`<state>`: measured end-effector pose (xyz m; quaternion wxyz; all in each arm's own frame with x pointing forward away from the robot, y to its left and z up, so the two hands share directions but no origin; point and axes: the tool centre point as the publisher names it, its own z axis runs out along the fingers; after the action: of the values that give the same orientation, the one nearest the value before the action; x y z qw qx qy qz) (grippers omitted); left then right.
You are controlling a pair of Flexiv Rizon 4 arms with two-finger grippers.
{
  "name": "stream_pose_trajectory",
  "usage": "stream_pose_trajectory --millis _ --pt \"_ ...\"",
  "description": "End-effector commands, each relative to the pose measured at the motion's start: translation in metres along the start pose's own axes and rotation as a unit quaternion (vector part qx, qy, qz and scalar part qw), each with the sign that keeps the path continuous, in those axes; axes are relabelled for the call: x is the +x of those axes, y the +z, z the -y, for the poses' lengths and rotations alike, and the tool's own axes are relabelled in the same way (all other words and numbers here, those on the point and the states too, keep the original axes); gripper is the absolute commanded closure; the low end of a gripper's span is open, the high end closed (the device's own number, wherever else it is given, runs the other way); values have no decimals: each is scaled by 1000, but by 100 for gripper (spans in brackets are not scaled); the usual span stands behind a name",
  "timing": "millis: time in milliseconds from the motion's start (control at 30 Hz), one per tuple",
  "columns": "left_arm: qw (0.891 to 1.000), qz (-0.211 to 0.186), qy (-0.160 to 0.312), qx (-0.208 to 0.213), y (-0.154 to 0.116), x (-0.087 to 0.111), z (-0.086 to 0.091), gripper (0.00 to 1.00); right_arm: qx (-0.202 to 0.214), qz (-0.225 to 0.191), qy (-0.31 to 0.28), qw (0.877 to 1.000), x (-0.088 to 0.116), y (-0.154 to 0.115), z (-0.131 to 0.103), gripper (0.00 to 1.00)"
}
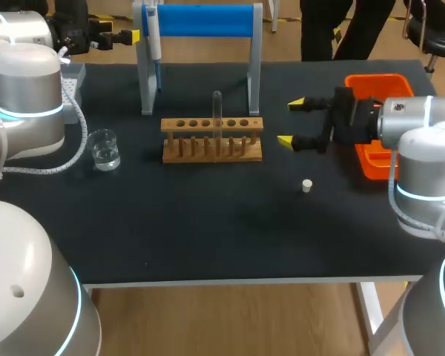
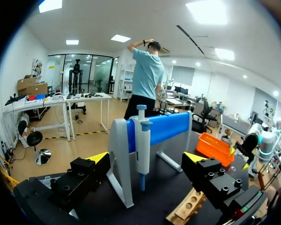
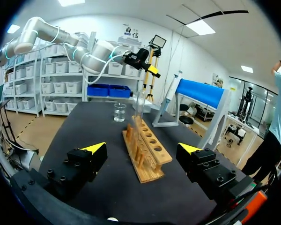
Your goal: Invert the test tube, pick up the pipette, mount the tip to pipette, aspirate from beaker and dispense into the tube, eject the tip, return the pipette, and cap with the stopper.
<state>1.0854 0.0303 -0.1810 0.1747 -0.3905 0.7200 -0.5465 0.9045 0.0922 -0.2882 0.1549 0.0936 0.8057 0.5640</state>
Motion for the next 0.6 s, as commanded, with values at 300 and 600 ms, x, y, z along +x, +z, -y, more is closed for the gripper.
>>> stream_pose_trajectory --millis 300,600 --pt "1000 1 0 1 0 1 -1 0 0 3 0 1000 1 1 -1 0" --pt "997 -28 66 37 -25 66 -28 0 0 3 0 1000 1 1 -1 0"
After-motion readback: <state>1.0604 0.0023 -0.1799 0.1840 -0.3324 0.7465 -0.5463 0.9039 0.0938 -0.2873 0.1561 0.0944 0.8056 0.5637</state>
